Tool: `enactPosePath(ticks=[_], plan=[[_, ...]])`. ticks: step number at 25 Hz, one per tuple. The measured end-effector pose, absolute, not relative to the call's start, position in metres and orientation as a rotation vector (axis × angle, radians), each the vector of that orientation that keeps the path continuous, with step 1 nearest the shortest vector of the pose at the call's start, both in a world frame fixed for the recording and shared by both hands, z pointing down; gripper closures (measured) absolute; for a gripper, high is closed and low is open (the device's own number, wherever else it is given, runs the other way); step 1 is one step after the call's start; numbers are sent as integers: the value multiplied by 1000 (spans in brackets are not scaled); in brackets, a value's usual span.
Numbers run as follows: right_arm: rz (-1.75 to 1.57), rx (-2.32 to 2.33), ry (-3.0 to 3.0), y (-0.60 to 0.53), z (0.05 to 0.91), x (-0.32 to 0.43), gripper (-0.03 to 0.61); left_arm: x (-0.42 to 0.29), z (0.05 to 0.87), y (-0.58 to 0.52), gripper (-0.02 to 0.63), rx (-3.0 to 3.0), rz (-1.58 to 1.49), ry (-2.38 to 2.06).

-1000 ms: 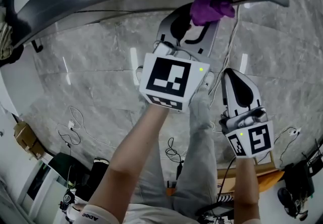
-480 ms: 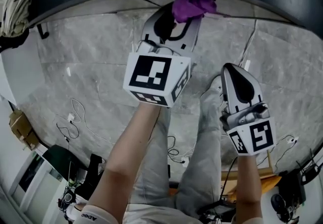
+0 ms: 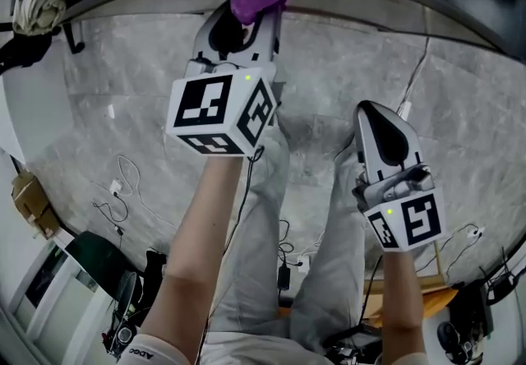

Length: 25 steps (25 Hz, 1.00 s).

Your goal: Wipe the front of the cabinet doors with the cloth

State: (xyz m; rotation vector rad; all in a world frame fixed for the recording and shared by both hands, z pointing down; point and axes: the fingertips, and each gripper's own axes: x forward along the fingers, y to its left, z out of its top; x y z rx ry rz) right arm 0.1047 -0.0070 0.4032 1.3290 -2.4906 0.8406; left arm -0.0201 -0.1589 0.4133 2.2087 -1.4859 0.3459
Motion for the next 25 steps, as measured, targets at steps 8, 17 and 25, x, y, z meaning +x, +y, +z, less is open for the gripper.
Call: enactPosePath(ticks=[8,17,25], plan=[[846,1315,-2509,10,395,120,551,-4,407,-137,466,2178,321,-1525],[856,1373,-2431,43,408,225,551,156,439,-88,466,2282,395,-1273],[924,1556,-2318,65,429,330,551,292,467,-71,466,2390,474,-1044]])
